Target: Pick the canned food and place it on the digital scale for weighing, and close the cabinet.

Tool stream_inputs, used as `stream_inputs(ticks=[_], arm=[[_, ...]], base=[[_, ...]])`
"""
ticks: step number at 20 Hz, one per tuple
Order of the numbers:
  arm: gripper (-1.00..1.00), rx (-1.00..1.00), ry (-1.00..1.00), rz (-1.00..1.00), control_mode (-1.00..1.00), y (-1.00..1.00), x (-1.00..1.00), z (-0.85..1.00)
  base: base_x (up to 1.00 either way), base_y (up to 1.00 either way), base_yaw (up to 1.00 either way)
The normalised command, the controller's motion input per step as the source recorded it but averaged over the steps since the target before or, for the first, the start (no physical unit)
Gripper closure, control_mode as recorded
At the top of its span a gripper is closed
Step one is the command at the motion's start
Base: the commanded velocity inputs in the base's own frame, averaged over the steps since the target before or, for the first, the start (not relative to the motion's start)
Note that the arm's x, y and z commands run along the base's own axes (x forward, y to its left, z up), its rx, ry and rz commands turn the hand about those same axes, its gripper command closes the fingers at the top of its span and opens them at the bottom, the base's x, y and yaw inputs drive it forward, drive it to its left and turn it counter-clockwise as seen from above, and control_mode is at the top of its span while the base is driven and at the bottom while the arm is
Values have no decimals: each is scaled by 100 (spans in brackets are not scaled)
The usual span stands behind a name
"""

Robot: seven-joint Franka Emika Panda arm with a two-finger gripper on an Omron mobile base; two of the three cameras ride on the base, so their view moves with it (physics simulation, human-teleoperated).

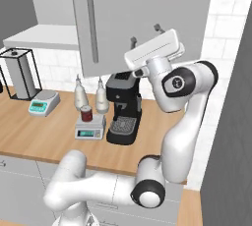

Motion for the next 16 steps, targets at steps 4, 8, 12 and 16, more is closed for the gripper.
stream_inputs(ticks=[4,8,12,16], arm=[[-100,24,36,-2,-100,90,80,-34],[-100,20,44,-9,-100,89,100,-47],[-100,12,32,-5,-100,67,93,-18],[-100,0,24,-5,-100,52,69,-4]], base=[[0,0,0],[0,0,0],[0,0,0],[0,0,0]])
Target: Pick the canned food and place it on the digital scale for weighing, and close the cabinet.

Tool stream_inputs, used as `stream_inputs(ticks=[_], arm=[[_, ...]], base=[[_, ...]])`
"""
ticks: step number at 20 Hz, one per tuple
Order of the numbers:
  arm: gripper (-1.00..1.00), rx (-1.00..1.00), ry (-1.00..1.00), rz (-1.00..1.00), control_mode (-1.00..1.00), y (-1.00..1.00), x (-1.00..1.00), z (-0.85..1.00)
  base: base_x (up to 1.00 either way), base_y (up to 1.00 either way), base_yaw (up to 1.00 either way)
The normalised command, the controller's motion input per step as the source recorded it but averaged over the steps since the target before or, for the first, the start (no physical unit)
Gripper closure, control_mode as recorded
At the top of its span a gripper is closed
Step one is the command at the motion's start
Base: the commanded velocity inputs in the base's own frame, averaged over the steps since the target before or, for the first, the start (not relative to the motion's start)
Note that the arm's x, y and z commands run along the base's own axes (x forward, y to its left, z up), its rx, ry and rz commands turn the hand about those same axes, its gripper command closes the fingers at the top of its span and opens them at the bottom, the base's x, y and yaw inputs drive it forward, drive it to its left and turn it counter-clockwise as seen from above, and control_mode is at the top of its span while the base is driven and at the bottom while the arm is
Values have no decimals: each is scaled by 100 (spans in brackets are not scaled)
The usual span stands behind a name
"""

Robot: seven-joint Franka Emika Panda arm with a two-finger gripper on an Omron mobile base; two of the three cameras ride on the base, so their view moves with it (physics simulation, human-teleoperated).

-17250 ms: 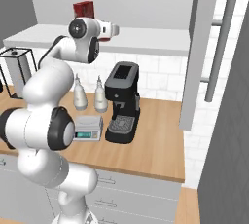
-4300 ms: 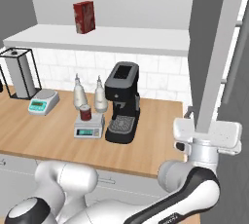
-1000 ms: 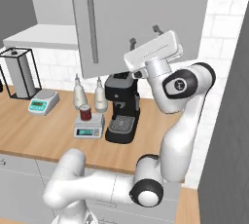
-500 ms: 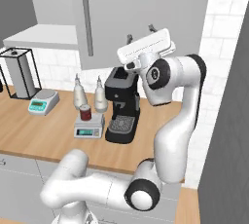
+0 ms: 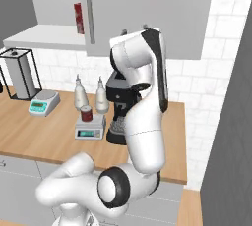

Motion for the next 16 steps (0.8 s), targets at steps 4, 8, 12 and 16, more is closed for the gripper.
stream_inputs(ticks=[4,8,12,16], arm=[[-100,1,23,-4,-100,35,75,-9],[-100,4,16,0,-100,1,65,-5],[-100,5,8,0,-100,0,72,-19],[-100,4,1,0,-100,0,90,-39]], base=[[0,0,0],[0,0,0],[0,0,0],[0,0,0]])
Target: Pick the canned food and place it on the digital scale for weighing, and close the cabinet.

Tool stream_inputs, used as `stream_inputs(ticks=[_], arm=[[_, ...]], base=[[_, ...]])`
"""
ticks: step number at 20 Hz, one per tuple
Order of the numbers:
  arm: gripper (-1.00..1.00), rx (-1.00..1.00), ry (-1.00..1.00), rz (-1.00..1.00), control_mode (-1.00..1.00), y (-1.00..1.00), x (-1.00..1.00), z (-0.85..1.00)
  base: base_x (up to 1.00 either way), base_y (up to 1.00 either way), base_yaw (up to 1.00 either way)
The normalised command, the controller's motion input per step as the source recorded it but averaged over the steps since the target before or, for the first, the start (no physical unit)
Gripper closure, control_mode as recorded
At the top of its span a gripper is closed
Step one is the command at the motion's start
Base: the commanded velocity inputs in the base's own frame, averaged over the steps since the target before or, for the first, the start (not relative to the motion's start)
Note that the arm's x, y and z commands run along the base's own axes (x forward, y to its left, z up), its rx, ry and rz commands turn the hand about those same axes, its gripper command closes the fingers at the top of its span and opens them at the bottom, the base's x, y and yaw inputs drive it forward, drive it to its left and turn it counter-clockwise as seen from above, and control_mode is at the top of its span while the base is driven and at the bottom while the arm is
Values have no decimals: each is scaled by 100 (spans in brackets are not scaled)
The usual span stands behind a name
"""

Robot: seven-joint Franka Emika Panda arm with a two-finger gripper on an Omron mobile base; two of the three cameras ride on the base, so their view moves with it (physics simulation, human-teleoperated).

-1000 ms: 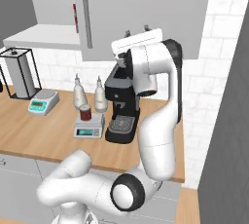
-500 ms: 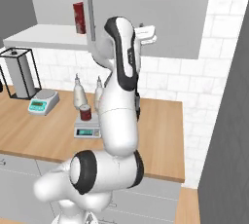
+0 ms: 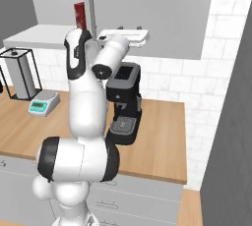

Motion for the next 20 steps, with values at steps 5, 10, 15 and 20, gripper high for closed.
stream_inputs(ticks=[5,10,15,20], arm=[[-100,2,1,0,-100,0,99,-35],[-100,0,0,0,-100,0,100,-32],[-100,0,-6,0,-100,-1,43,-1],[-100,0,-18,0,-100,-22,-69,37]], base=[[0,0,0],[0,0,0],[0,0,0],[0,0,0]])
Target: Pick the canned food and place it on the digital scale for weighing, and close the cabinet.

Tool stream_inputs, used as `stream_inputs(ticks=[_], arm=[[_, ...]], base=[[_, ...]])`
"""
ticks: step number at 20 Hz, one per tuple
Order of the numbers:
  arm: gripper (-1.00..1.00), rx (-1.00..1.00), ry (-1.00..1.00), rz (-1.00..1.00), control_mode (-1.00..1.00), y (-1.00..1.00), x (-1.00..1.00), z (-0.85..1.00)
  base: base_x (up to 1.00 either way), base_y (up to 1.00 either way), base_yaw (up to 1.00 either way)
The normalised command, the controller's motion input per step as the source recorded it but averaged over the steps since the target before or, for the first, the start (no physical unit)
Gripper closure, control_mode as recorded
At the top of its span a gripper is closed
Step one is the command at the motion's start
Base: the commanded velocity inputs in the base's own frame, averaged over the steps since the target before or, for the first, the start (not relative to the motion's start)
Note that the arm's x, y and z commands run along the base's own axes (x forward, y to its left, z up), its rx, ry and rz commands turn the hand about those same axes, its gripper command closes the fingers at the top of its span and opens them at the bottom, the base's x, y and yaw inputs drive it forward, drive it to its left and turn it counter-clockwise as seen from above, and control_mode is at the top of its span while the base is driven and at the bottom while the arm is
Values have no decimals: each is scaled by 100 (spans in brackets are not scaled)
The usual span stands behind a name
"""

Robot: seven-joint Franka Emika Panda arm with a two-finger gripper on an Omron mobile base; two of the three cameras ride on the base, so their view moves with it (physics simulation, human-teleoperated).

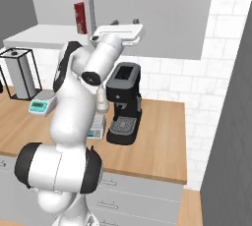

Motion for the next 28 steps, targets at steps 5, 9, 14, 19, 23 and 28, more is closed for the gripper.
stream_inputs(ticks=[5,9,14,19,23,28], arm=[[-100,-10,-13,-1,-100,-3,-35,34],[-100,-38,-20,-1,-100,0,-25,38],[-100,-60,-15,-4,-100,5,-36,5],[-100,-71,-10,-14,-100,34,-47,0],[-100,-69,0,-30,-100,80,-13,0],[-100,-70,0,-38,-100,77,0,-4]], base=[[0,0,0],[0,0,0],[0,0,0],[0,0,0],[0,0,0],[0,0,0]])
